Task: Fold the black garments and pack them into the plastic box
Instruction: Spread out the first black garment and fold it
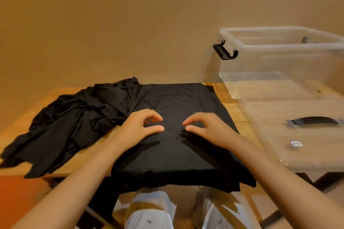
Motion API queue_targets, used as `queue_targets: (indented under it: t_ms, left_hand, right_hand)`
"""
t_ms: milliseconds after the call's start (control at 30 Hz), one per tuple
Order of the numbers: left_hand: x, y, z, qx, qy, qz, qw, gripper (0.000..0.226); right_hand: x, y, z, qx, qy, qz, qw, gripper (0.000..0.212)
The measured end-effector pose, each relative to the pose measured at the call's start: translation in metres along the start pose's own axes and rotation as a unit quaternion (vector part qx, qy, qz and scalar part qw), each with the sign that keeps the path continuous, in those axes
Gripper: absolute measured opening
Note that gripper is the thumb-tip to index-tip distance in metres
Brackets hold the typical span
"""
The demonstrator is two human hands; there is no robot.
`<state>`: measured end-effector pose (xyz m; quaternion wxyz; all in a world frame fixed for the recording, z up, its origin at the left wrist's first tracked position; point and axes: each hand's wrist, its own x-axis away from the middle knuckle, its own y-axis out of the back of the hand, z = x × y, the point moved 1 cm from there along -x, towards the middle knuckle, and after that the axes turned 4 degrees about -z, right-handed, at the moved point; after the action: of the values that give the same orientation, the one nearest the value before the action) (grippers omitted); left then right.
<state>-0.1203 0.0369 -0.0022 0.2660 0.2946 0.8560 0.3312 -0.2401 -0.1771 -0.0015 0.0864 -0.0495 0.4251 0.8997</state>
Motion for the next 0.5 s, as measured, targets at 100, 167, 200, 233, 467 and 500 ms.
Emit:
queue_targets:
  t_ms: [100,167,200,233,467,500]
  left_hand:
    - [0.033,-0.009,-0.002,0.002,-0.039,-0.045,0.998,0.018]
    - [0.052,-0.015,-0.001,0.008,-0.062,-0.055,0.997,0.019]
    - [0.061,-0.018,0.0,0.009,-0.068,-0.051,0.996,0.019]
    - [0.068,-0.021,0.002,0.005,-0.07,-0.045,0.996,0.02]
    - [0.09,-0.031,0.009,-0.071,-0.087,-0.039,0.993,0.037]
    - [0.091,-0.032,0.01,-0.074,-0.096,-0.035,0.992,0.037]
  right_hand:
    - [0.031,-0.01,0.0,0.057,0.031,-0.017,0.998,0.023]
    - [0.05,-0.015,-0.003,0.09,0.053,-0.045,0.993,0.023]
    - [0.059,-0.017,-0.006,0.107,0.063,-0.053,0.991,0.024]
    - [0.066,-0.021,-0.009,0.125,0.073,-0.056,0.988,0.026]
    - [0.085,-0.036,-0.016,0.177,0.112,-0.06,0.976,0.049]
    - [0.087,-0.037,-0.018,0.186,0.122,-0.058,0.973,0.048]
